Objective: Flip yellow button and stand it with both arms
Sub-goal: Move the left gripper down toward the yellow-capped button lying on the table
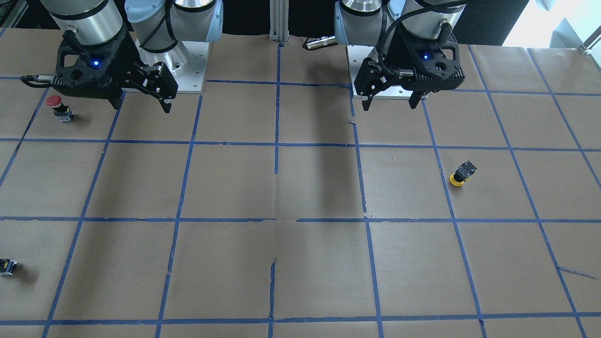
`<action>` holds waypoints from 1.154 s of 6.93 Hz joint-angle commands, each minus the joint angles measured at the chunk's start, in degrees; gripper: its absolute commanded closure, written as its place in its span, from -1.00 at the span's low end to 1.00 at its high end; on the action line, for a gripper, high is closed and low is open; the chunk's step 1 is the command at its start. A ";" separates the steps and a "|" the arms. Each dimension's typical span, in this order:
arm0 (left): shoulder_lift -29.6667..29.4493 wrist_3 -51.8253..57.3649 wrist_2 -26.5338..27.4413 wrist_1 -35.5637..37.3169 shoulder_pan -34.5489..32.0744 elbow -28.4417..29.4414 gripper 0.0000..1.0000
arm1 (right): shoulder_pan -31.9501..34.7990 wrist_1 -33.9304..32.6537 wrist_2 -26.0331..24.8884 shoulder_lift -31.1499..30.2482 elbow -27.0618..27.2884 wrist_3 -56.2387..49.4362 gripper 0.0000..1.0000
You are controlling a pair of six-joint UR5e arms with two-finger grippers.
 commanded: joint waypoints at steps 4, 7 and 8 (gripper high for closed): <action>1.83 12.90 0.13 -0.35 12.61 -3.87 -0.99 | 0.00 0.00 -0.09 0.00 0.00 0.02 -1.00; 0.79 25.40 -0.04 3.05 30.29 -11.60 -0.92 | 0.00 0.09 -0.09 0.00 0.00 -0.07 -1.00; -1.14 25.32 -0.04 8.04 34.44 -15.28 -0.90 | 0.00 0.09 -0.09 0.00 0.00 -0.07 -1.00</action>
